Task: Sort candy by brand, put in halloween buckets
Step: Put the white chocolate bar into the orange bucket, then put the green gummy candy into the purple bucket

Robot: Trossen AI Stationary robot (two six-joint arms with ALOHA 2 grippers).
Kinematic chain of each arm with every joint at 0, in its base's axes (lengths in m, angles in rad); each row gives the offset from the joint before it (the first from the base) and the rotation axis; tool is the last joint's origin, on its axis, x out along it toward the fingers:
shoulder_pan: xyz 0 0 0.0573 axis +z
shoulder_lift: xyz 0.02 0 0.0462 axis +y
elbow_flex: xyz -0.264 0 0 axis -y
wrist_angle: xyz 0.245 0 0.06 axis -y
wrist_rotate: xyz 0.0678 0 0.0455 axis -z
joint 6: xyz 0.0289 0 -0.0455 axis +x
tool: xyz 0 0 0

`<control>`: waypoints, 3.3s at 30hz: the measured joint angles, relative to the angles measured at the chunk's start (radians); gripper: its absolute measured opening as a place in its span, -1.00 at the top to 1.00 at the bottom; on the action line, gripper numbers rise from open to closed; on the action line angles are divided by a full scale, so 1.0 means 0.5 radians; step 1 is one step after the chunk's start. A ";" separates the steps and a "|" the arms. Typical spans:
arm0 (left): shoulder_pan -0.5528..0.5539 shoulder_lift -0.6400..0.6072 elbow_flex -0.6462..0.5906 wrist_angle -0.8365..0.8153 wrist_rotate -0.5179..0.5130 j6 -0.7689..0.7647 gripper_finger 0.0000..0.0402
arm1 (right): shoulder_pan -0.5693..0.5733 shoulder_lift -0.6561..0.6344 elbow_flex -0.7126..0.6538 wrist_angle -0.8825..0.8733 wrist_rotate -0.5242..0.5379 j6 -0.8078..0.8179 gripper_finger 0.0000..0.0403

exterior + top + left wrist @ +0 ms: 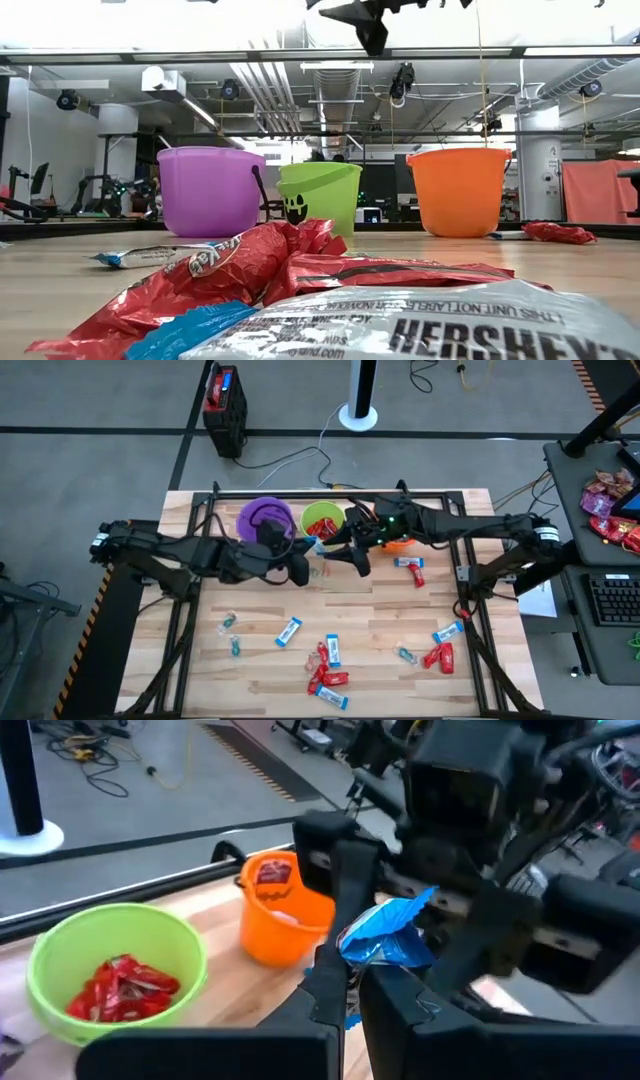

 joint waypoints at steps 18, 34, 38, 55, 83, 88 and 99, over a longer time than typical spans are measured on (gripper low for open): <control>0.001 0.034 0.000 0.088 -0.024 0.009 0.97 | 0.001 0.046 0.025 0.020 0.044 -0.191 0.65; 0.039 -0.113 0.000 -0.647 0.069 -0.241 0.06 | -0.362 0.091 0.463 -1.591 0.812 -0.222 0.90; 0.045 -0.182 0.000 -0.996 0.117 -0.363 0.05 | -0.613 0.200 0.497 -2.230 0.965 0.053 0.90; 0.088 -0.141 -0.040 -1.464 0.701 0.159 0.06 | -0.870 0.274 0.422 -2.479 0.962 0.222 0.17; 0.520 0.822 -0.722 0.284 0.856 1.773 0.27 | -0.496 0.120 0.417 -2.309 0.907 0.662 0.14; 0.557 0.829 -0.723 0.291 0.882 1.747 0.27 | -0.496 0.120 0.417 -2.309 0.920 0.672 0.15; 0.601 0.932 -0.725 0.317 1.068 1.748 0.27 | -0.496 0.120 0.417 -2.306 0.922 0.655 0.15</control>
